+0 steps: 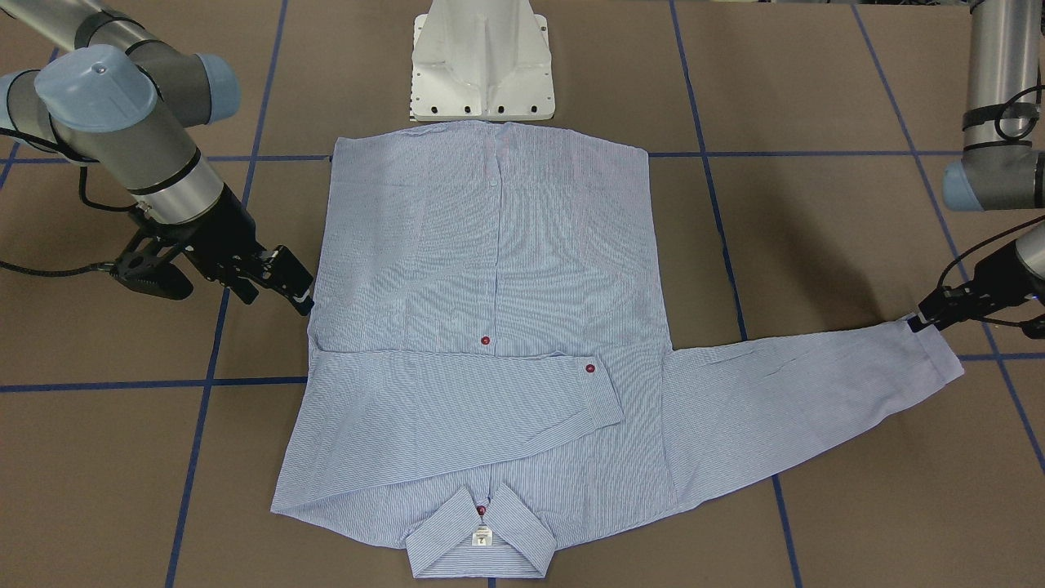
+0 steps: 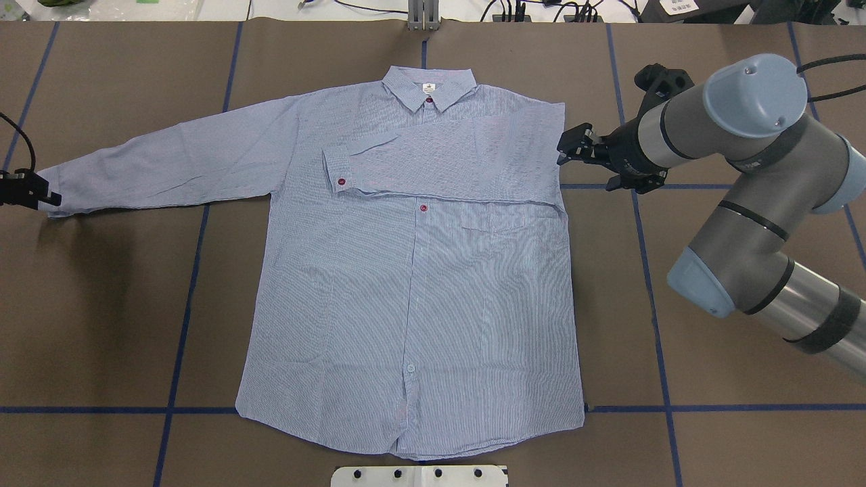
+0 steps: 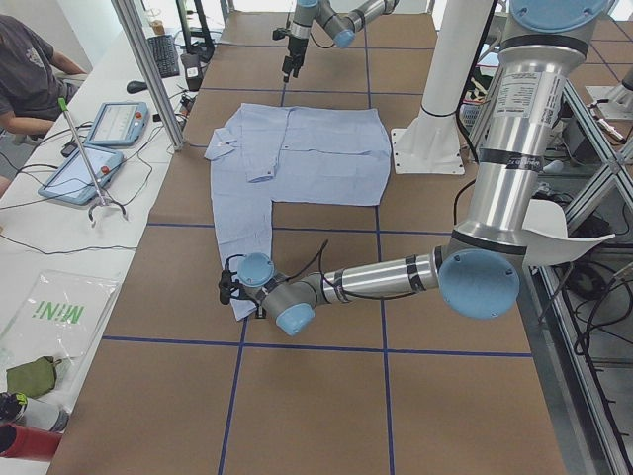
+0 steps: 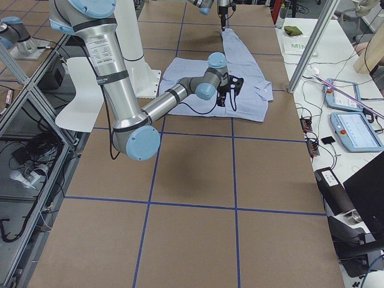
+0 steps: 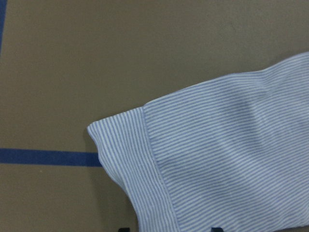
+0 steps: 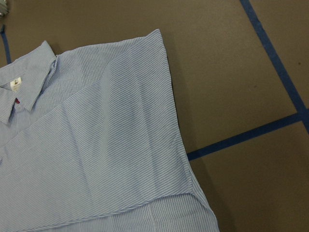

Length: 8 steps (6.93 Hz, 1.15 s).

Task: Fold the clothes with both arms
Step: 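Grasp the other sleeve cuff with the left gripper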

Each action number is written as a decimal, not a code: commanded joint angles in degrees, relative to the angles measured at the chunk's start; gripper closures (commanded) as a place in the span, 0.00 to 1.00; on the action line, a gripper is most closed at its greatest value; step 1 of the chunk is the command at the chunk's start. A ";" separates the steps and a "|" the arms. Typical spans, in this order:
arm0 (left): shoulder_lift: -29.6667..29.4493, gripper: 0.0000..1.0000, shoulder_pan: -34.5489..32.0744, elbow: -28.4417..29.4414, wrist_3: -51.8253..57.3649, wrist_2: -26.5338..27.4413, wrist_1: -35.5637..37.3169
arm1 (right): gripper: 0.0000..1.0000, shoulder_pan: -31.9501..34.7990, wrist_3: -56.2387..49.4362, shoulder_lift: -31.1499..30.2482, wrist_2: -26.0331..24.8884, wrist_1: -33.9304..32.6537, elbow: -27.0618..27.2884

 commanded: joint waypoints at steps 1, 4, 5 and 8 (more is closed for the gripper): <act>-0.13 1.00 0.10 -0.65 -0.34 0.73 0.00 | 0.00 0.16 0.00 -0.57 -0.10 -0.03 0.27; -4.65 1.00 0.36 -8.82 -15.12 1.08 2.27 | 0.00 2.51 -1.04 -3.62 0.08 -0.03 1.75; -9.05 1.00 2.97 -9.01 -21.81 2.04 2.89 | 0.00 3.49 -7.58 -7.47 0.08 -0.03 3.42; -26.00 1.00 15.44 -10.06 -45.54 10.62 12.00 | 0.00 6.92 -15.99 -13.39 0.69 0.14 4.49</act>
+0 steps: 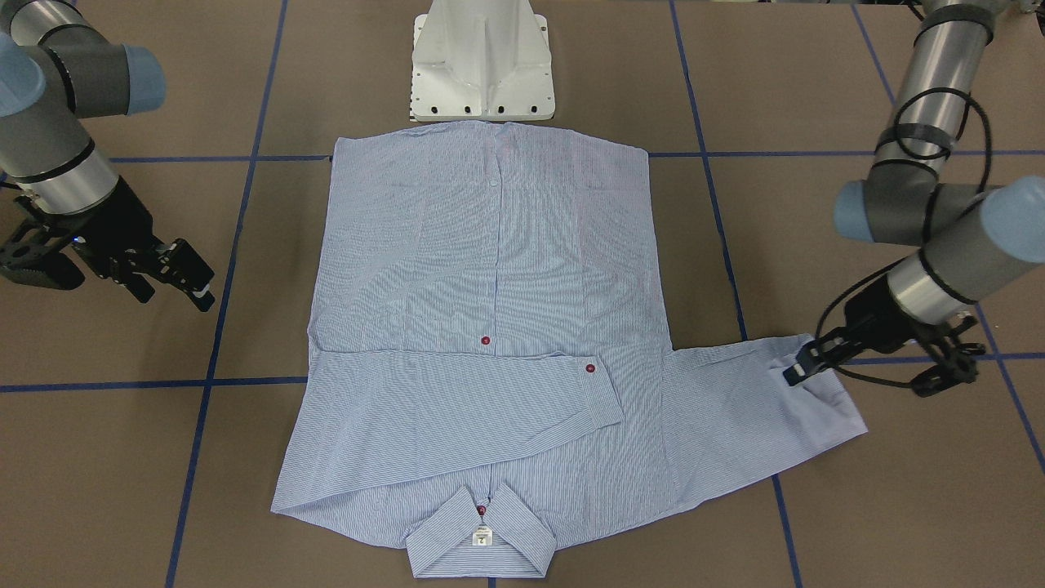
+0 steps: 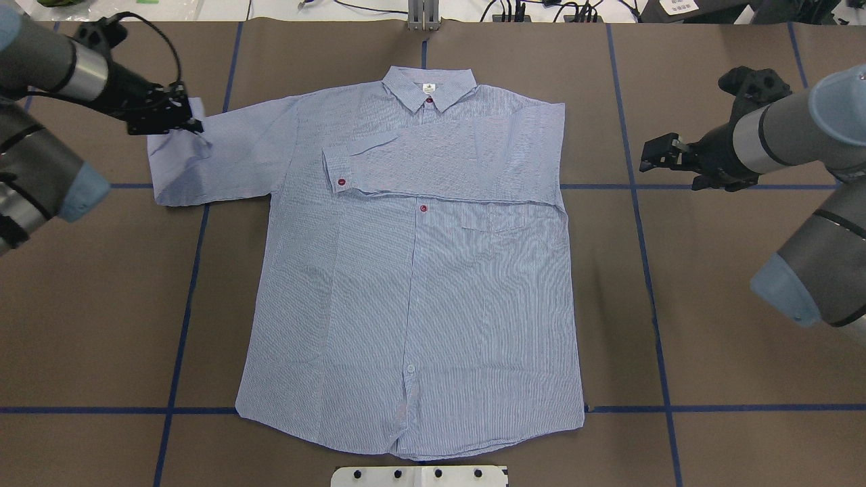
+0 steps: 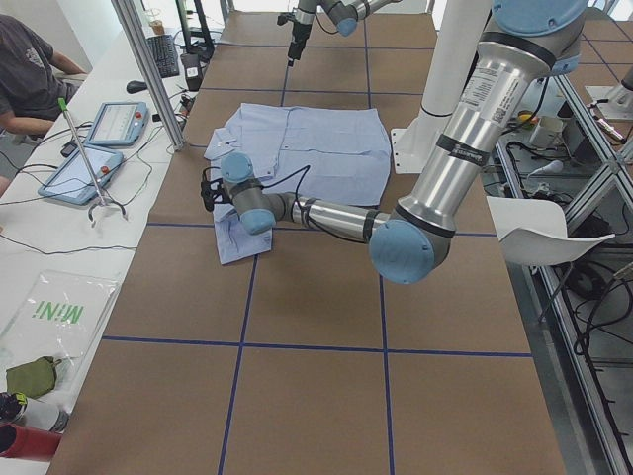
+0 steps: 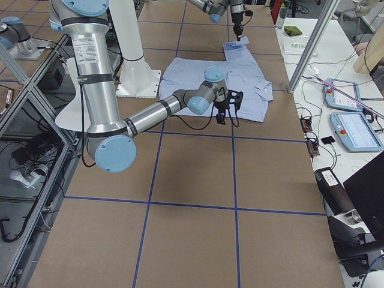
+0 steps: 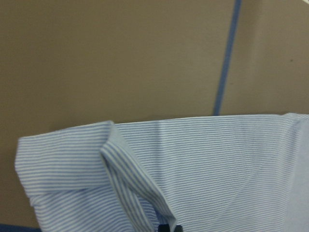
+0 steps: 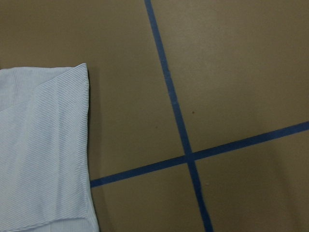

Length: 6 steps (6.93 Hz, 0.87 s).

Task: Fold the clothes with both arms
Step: 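Fold the held sleeve across the chest toward the collar with the left gripper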

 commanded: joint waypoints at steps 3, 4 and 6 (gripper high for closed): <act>-24.96 1.00 16.27 2.24 -18.06 13.23 17.59 | 0.00 0.78 -2.39 -3.14 -0.68 0.20 0.06; -27.61 1.00 17.59 4.25 -18.16 15.15 17.59 | 0.00 0.78 -2.39 -3.14 -0.76 0.20 -0.20; -29.21 1.00 21.27 4.89 -17.90 19.46 17.42 | 0.00 0.61 -2.30 -3.14 -0.77 0.20 -0.21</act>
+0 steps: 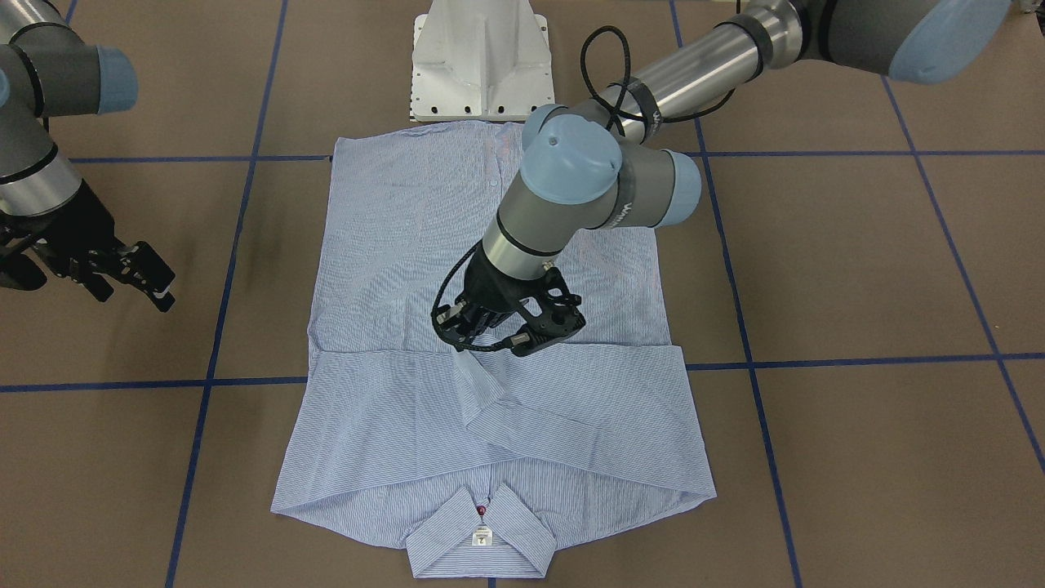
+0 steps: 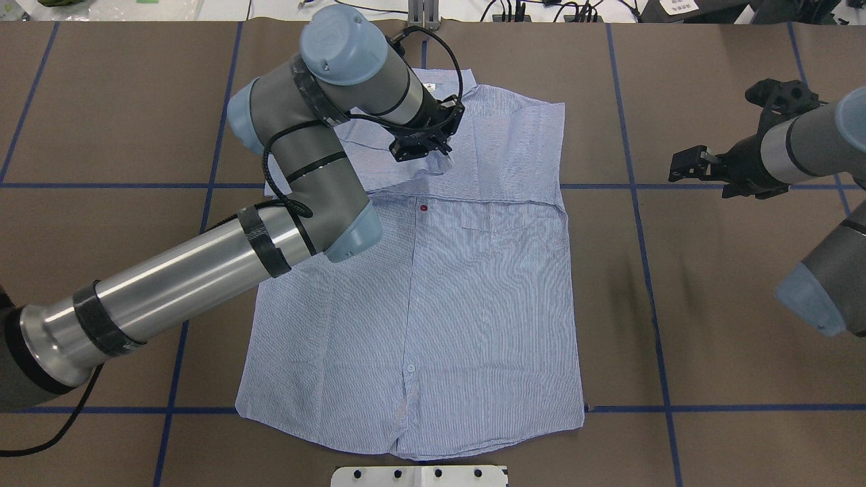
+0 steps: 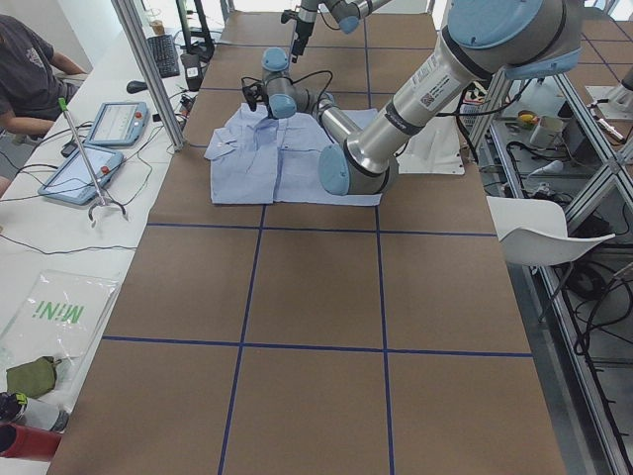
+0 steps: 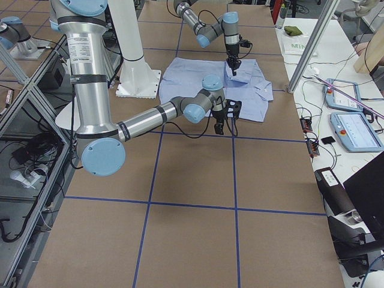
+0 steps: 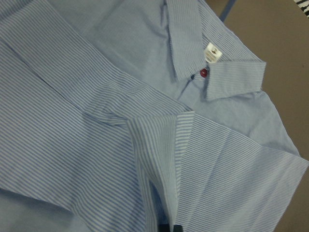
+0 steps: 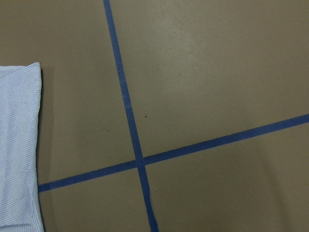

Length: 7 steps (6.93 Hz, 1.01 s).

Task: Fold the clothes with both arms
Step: 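Fold the held sleeve across the chest toward the collar with the left gripper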

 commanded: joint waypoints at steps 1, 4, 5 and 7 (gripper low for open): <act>-2.18 1.00 3.88 0.85 -0.25 3.96 0.00 | 0.00 -0.06 0.07 -0.03 -0.02 0.00 0.09; -2.79 0.72 5.74 1.90 -0.08 5.73 -0.09 | 0.00 0.20 -0.02 -0.72 0.25 0.00 0.44; -3.67 0.65 5.74 2.69 -0.08 5.73 -0.18 | 0.00 0.20 -0.02 -0.90 0.25 0.00 0.53; -4.73 0.00 5.74 3.23 0.27 5.82 0.00 | 0.00 -0.06 1.03 -2.39 0.25 0.09 2.18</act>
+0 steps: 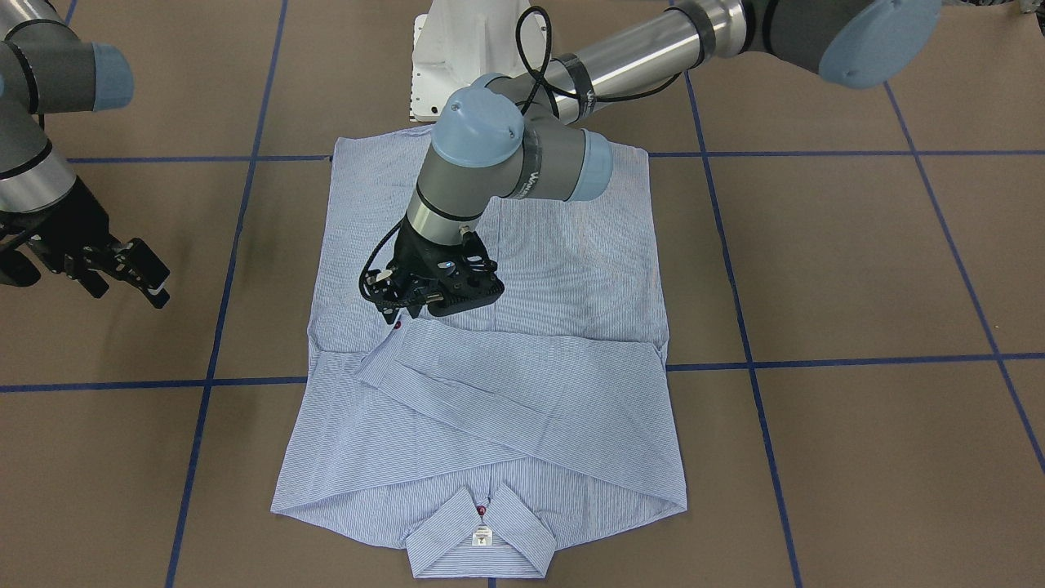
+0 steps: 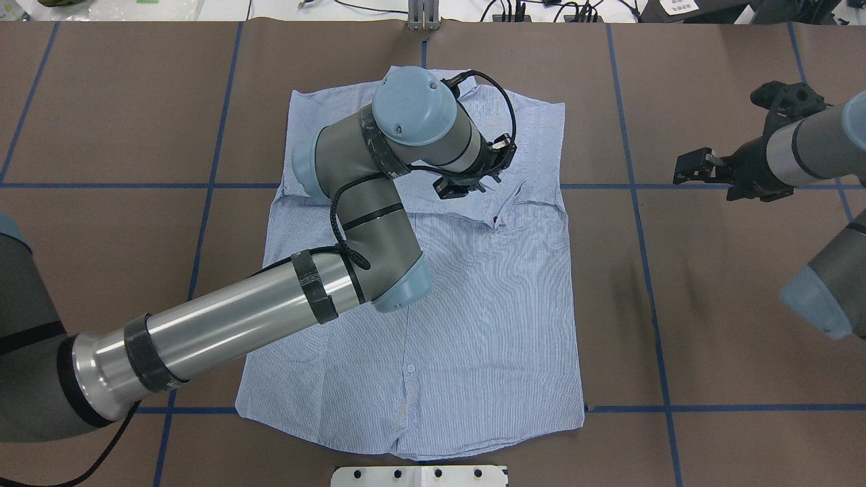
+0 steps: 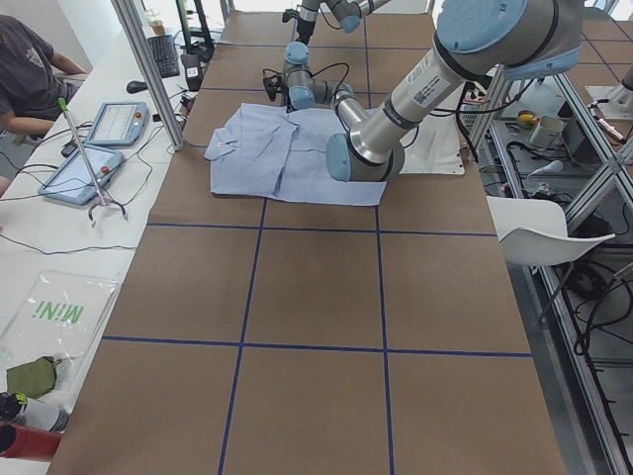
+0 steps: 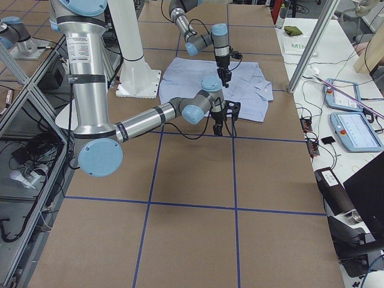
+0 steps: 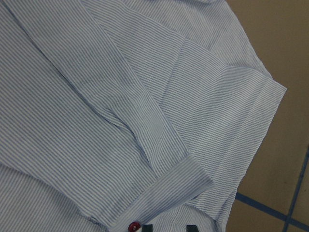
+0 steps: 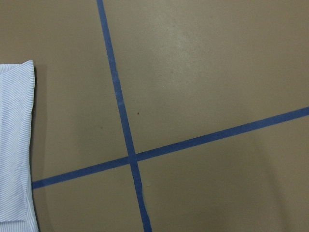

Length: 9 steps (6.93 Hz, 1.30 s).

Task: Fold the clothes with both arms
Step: 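Fold the held sleeve across the chest toward the collar with the left gripper, then release the sleeve with the left gripper while the right gripper moves to the hem corner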

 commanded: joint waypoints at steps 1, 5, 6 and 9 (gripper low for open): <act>1.14 0.00 -0.10 -2.12 0.47 0.04 0.30 | 0.00 -1.32 1.92 -2.09 1.04 0.03 3.62; 27.56 0.01 -0.89 -33.21 11.96 -0.58 2.50 | 0.02 -36.75 37.09 -2.71 -25.52 -0.93 12.69; 31.26 0.01 -0.90 -35.69 13.64 -0.23 2.41 | 0.03 -45.36 45.01 -3.76 -31.40 -0.94 12.96; 32.53 0.01 -1.16 -35.10 13.57 0.13 2.32 | 0.11 -54.06 58.51 -3.25 -34.36 -11.54 15.94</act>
